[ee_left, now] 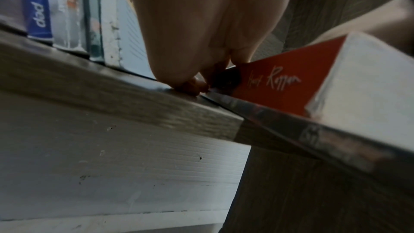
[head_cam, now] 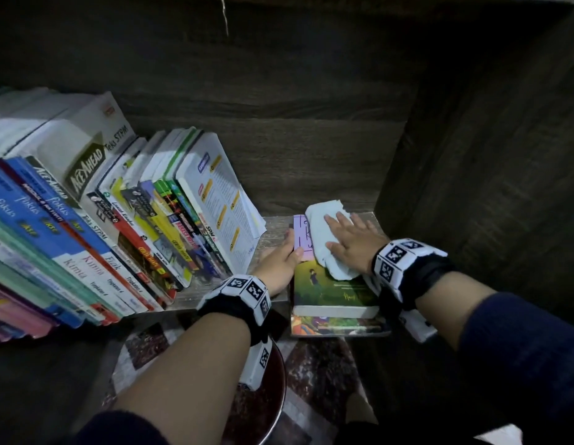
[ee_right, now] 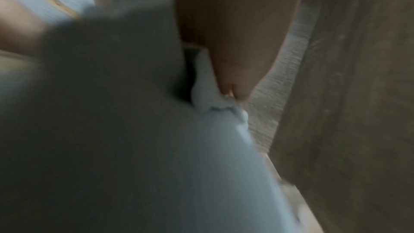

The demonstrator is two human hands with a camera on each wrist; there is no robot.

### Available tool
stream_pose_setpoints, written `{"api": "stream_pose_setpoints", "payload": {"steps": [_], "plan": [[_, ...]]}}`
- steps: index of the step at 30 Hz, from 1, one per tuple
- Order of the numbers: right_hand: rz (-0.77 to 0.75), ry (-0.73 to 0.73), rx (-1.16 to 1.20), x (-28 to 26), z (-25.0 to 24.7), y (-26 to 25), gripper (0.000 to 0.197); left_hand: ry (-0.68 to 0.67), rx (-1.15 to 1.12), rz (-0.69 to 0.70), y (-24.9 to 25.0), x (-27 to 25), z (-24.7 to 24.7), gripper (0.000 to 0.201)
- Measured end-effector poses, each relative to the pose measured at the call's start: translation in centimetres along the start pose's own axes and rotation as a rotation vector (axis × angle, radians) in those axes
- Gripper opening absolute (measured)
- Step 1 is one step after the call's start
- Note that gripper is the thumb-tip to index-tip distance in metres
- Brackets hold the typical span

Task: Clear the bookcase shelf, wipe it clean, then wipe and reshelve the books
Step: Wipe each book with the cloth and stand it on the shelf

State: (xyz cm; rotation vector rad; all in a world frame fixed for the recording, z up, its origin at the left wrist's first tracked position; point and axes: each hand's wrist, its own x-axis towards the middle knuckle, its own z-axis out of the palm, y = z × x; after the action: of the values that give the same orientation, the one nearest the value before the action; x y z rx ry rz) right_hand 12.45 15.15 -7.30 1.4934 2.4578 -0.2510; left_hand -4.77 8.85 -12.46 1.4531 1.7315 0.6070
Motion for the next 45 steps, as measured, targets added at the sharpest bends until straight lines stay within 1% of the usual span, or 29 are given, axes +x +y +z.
{"api": "stream_pose_setpoints", "payload": {"steps": [2, 5, 11, 17, 20, 22, 27, 33, 35, 38, 42, 45], "plan": [[-0.018, -0.014, -0.006, 1.0, -0.6, -0.6, 0.06, -0.013, -0.048, -0.007, 0.1, -0.2, 0.0, 0.053], [-0.068, -0.006, 0.053, 1.6, -0.4, -1.5, 0.061, 0.042, -0.097, -0.014, 0.0, -0.5, 0.4, 0.049], [-0.137, -0.042, 0.055, -1.3, 0.9, -2.6, 0.061, 0.112, -0.139, -0.049, -0.2, -0.4, 1.1, 0.046], [-0.112, -0.037, 0.061, -5.9, 2.5, -3.5, 0.063, 0.111, -0.162, -0.039, -0.4, -0.1, 1.3, 0.046], [-0.072, -0.044, 0.029, -8.0, 2.8, -3.0, 0.063, 0.107, -0.149, -0.037, -0.3, -0.3, 1.3, 0.047], [-0.037, -0.049, 0.017, -8.3, 2.8, -2.2, 0.064, 0.087, -0.136, -0.041, -0.2, -0.5, 1.3, 0.047], [0.072, -0.026, 0.039, -5.5, 2.0, -0.7, 0.065, 0.067, -0.123, -0.069, -0.3, -0.5, 1.3, 0.047], [0.155, 0.027, 0.041, -0.2, 0.2, -1.3, 0.062, 0.066, -0.111, -0.085, -0.5, -0.3, 1.2, 0.047], [0.13, 0.026, 0.033, 0.7, -0.1, -1.7, 0.061, 0.059, -0.097, -0.093, -0.4, -0.4, 1.1, 0.047], [0.065, 0.004, 0.026, 0.4, 0.3, -2.3, 0.062, 0.059, -0.102, -0.093, -0.6, -0.3, 1.2, 0.046], [-0.046, -0.012, 0.008, -2.4, 1.3, -3.9, 0.063, 0.094, -0.126, -0.108, -1.1, 0.5, 1.5, 0.045], [-0.081, -0.032, -0.009, -5.1, 2.0, -4.9, 0.064, 0.107, -0.161, -0.087, -1.1, 0.6, 1.7, 0.046]]}}
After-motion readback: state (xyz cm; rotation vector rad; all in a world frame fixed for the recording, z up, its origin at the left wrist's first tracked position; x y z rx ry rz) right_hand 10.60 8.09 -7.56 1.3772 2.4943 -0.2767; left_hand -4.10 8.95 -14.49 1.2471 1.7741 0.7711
